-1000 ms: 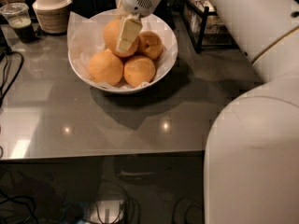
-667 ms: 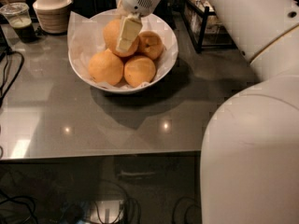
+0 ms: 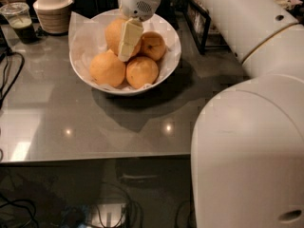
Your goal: Pick orange from white bowl
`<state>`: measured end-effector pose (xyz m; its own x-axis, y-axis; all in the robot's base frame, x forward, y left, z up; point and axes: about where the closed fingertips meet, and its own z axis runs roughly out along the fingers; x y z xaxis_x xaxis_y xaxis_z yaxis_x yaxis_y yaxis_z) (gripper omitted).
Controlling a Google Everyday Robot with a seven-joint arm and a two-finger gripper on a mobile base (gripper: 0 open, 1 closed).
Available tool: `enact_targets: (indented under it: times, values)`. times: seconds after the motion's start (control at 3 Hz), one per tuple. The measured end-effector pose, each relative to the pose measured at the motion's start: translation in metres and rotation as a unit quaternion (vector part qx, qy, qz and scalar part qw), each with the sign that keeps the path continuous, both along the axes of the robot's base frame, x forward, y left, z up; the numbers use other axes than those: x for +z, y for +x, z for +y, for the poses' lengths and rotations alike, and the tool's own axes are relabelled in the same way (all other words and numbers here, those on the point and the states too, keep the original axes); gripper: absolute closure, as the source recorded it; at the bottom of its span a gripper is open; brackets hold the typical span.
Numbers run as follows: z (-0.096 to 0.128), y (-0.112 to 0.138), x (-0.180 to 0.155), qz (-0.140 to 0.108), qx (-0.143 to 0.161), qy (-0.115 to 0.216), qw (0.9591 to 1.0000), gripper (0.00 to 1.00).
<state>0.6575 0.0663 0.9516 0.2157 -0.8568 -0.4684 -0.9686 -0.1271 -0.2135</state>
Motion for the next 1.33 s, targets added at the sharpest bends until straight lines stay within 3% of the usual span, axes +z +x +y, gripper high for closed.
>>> enact_targets:
  times: [0.33, 0.67, 1.33]
  values:
    - [0.0013, 0.0047, -0.0109, 0.013, -0.002, -0.002, 0.9999, 0.15]
    - [0.0018, 0.0052, -0.0121, 0.014, -0.002, -0.004, 0.9999, 0.34]
    - [0.0018, 0.0034, -0.0104, 0.014, -0.002, -0.004, 0.9999, 0.8]
